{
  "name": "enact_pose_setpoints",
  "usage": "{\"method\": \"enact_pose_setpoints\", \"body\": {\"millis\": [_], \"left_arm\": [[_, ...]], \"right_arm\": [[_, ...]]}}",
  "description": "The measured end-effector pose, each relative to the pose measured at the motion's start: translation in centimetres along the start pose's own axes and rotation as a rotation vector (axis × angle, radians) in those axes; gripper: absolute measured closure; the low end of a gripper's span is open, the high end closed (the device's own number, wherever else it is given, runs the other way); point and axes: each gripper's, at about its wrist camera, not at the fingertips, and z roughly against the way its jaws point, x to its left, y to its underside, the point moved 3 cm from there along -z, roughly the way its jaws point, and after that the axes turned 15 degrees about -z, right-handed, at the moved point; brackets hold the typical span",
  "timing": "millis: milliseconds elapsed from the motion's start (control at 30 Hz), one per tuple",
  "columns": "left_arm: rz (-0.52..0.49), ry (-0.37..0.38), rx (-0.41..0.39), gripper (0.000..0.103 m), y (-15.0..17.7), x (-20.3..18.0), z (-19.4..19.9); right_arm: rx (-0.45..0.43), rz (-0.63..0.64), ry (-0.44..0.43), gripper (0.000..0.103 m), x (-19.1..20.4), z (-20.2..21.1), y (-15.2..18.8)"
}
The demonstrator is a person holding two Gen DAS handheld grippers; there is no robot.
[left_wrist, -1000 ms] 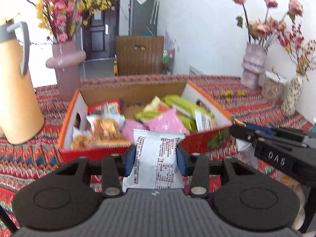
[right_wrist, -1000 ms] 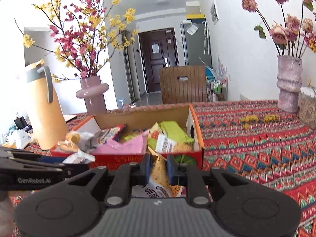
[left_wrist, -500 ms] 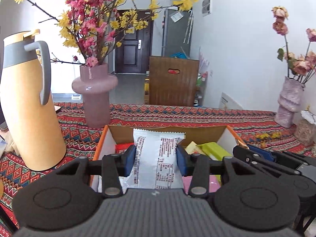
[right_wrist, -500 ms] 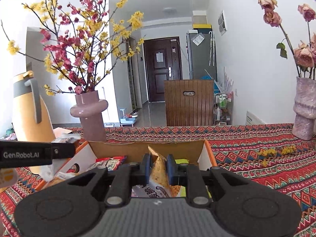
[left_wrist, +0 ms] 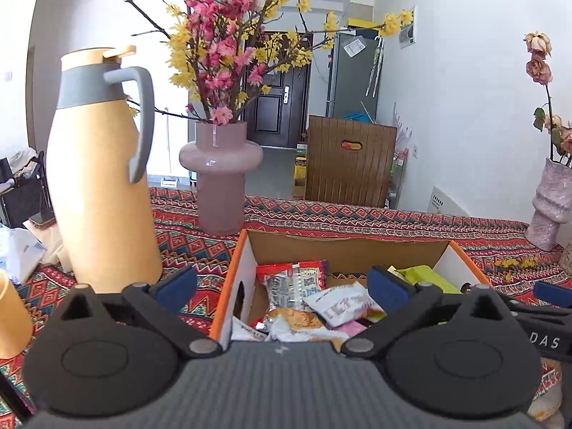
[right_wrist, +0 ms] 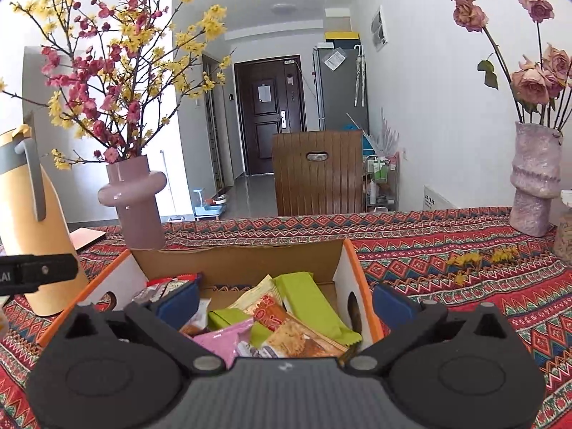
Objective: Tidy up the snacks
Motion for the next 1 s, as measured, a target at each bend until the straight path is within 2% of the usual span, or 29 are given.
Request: {"method": "enact_pose_setpoints", "body": {"millis": [267,467,800,1000], "left_arm": [[-0.045,0.028,-0.031,0.0,2.6,0.2,5.9],[-0.061,0.055,0.011,0.0,5.6,0.0,8.9],[-0.048,0.115,0.094,0.0,10.7,-0.7,10.6],[-0.06,0.129,0.118,0.0,12.2,-1.1,10.9]], "right_arm": [[0.035,0.026,-0.011,0.0,-0.6,5.6,2.3],[0.07,0.028,-0.01,0.0,-1.0,9.7,4.8],[0.17,-0.002,0.021,0.0,-2.2,12.7,9.7],[0.201,-0.01,0.029,0.0,-2.5,13.3,11.2]]}}
